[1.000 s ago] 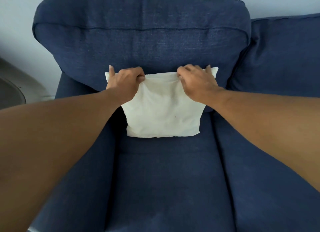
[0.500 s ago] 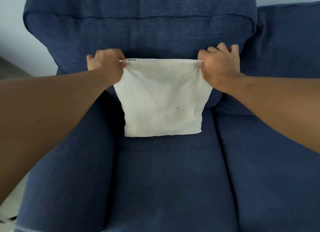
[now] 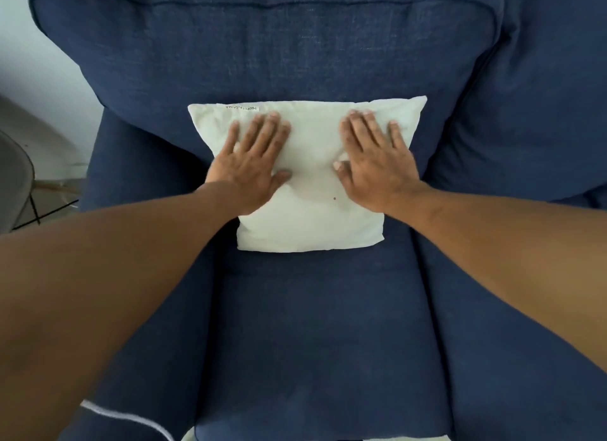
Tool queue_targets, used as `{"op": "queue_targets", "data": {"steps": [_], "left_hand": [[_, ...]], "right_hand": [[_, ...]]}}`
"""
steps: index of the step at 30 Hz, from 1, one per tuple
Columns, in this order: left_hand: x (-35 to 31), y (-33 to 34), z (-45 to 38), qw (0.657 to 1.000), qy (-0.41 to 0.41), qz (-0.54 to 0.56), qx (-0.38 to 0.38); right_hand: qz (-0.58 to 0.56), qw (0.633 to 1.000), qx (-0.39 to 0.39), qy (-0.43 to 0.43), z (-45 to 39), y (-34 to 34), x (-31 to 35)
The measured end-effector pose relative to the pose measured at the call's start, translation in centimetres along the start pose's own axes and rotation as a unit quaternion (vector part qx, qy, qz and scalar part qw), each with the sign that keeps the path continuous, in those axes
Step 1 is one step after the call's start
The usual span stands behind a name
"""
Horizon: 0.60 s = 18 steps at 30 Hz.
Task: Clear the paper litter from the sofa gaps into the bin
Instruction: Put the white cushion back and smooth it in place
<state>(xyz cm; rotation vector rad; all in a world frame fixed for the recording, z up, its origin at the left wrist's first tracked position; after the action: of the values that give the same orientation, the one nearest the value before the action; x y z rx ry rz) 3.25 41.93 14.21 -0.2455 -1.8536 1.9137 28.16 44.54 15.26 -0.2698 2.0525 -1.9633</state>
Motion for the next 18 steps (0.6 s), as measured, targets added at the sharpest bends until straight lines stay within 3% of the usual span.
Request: {"op": "queue_targets", "data": {"steps": [7,9,11,15,18], "left_hand": [[2.6,0.0,3.1,0.992,-0.125,0.011,-0.01],[2.1,-0.7,3.6,0.99,-0.136,0.019,-0.024],[0.9,-1.1,3.8,0.994,-0.096,0.01,-0.045],[-3.0,-0.6,3.7,0.997,0.058,-0.044,-0.038],[-5.4,0.8,4.1,0.992,0.108,-0.062,-0.009]], "right_hand": [[0.0,0.994,-0.009,0.106,1.6,0.1,-4.7],[0.003,0.996,-0.022,0.089,2.3,-0.4,-3.9],[0.006,0.999,-0.03,0.032,3.1,-0.6,-1.9],[0.022,0.997,-0.009,-0.075,4.7,0.4,3.5],[0.038,0.995,0.029,-0.088,5.9,2.2,6.0]]}}
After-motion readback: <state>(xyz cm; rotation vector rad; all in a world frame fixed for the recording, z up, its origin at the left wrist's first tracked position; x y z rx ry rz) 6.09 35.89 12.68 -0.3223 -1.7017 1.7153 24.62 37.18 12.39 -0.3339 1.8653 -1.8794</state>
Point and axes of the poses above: each hand's wrist, its own z-axis away from the middle knuckle, its own y-axis out of the palm, x = y × z, the point moved 1 cm from there along -z, towards the middle knuckle, and after that the axes turned 9 degrees about y, right-handed, at the moved point
